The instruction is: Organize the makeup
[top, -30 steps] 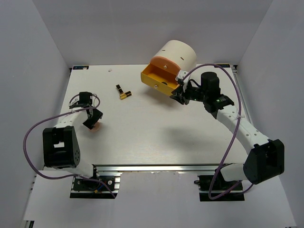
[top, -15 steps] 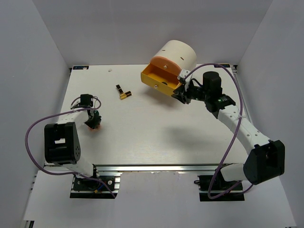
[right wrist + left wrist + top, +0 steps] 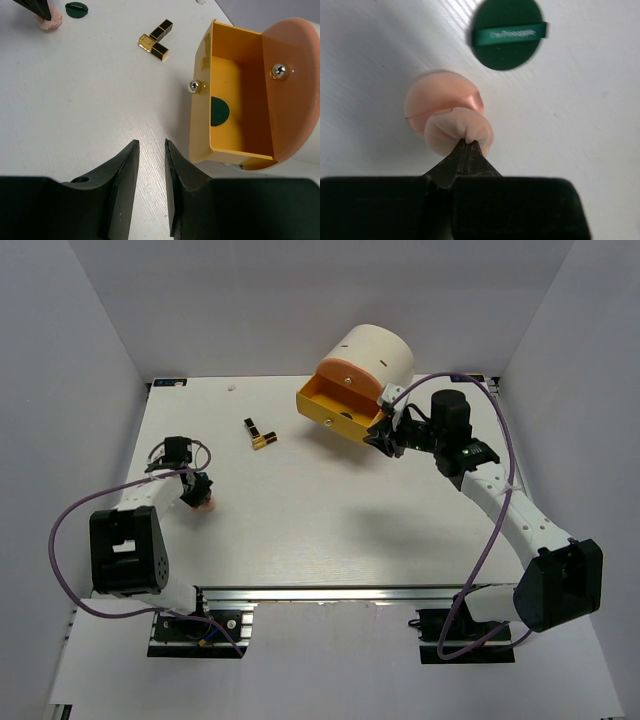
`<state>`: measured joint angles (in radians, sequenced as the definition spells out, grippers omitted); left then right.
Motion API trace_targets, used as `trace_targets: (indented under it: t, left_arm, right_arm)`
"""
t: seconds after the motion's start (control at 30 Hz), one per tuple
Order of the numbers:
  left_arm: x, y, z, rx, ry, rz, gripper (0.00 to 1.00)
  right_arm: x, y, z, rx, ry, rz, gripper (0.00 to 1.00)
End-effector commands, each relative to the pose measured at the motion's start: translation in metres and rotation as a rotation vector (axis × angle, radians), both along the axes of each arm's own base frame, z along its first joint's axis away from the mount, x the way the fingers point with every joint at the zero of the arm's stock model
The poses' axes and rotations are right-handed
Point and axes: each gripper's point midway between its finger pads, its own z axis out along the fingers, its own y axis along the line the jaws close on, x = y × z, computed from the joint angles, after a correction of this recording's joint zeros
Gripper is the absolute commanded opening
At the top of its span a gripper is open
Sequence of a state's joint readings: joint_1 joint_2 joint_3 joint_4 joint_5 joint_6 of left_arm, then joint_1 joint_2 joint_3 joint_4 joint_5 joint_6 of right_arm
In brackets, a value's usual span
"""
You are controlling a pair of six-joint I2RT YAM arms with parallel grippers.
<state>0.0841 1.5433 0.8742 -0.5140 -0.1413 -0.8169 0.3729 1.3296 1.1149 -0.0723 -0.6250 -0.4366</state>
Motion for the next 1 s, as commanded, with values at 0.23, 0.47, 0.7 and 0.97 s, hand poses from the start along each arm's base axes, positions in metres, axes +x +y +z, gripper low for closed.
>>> trace_targets:
  t: [0.23,0.47,0.7,0.97]
  left_arm:
    - [0.02,-0.033,0.101,-0.181,-0.361,-0.04,0.0]
    - [0.035,-0.066,0.149,-0.326,-0.536,-0.089,0.0]
    - [0.069,-0.139,0.212,-0.425,-0.699,-0.269,0.0]
    - [0.107,-0.223,0.264,-0.532,-0.826,-0.434,0.0]
  right_arm:
    - [-0.002,0.0,0.027,0.053,-0.07,0.01,0.33]
    - [0.0,0.0,0.03,0.058,-0.08,0.008,0.33]
    - [0.009,-0.007,0.043,0.118,-0.08,-0.064,0.34]
    - [0.031,-0.037,0.049,0.207,-0.035,-0.311,0.21]
